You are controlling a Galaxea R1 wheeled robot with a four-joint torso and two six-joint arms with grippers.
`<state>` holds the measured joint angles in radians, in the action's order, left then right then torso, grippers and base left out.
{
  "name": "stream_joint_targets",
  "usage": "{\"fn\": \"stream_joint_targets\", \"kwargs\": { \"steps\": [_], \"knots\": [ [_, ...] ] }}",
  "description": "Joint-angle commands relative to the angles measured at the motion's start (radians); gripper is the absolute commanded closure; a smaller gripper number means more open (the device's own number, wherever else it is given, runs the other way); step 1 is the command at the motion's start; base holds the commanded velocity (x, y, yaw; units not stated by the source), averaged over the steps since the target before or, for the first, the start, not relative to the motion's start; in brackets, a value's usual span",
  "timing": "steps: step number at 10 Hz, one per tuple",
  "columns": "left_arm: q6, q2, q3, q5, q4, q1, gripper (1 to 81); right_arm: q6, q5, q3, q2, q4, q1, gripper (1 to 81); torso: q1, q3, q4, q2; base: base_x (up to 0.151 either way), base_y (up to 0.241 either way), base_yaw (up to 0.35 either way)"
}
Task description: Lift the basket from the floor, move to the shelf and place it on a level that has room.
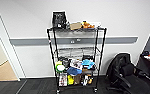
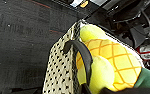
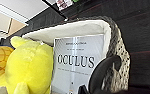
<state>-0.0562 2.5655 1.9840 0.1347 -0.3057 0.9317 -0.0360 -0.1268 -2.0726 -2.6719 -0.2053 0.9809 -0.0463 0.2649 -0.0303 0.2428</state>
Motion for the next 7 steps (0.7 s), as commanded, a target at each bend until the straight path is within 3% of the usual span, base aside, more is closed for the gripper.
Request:
{"fn": "stream_joint_targets", "kwargs": {
  "steps": [1,7],
  "knots": [
    [-0.004,-0.017,-0.031,0.013,-0.006,-0.138,81.1,0.005,-0.025,0.026,0.008,-0.006,-0.129,81.1,0.0,0.0,0.0,0.0,0.121,0.0,0.0],
    [-0.004,-0.011,-0.031,0.011,-0.006,-0.138,81.1,0.008,-0.027,0.023,0.011,-0.006,-0.127,81.1,0.0,0.0,0.0,0.0,0.121,-0.055,0.0]
  ]
}}
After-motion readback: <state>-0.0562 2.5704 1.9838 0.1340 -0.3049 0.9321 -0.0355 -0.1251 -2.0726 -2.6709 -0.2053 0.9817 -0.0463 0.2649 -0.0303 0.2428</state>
